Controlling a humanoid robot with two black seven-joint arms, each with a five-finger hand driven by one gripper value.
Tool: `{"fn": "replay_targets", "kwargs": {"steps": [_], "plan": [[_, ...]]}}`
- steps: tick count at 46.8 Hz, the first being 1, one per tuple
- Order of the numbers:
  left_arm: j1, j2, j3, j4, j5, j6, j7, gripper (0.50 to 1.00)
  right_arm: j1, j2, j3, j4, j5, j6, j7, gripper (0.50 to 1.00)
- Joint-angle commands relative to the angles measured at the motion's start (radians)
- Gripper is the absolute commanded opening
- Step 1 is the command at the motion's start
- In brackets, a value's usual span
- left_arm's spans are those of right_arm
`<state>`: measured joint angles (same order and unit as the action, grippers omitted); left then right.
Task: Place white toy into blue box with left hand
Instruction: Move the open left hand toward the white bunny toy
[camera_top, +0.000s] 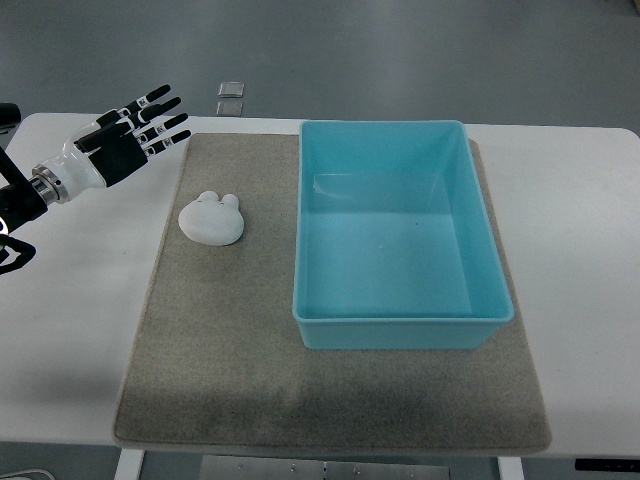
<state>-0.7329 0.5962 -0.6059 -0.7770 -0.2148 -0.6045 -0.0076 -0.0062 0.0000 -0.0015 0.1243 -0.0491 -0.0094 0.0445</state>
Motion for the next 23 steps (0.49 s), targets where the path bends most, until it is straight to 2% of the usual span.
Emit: {"fn": "replay_targets", "kwargs": {"steps": [1,23], "plan": [[0.001,0.001,0.0,-0.001,0.0,0.0,0.0,0.996,0.0,0.0,0.0,0.0,0.0,-0.001,0.0,0.936],[-0.014,0.007,0.0,-0.005,-0.002,0.002,-0.002,0.996,0.0,0.0,0.0,0.0,0.0,0.0,0.0,0.936]]}}
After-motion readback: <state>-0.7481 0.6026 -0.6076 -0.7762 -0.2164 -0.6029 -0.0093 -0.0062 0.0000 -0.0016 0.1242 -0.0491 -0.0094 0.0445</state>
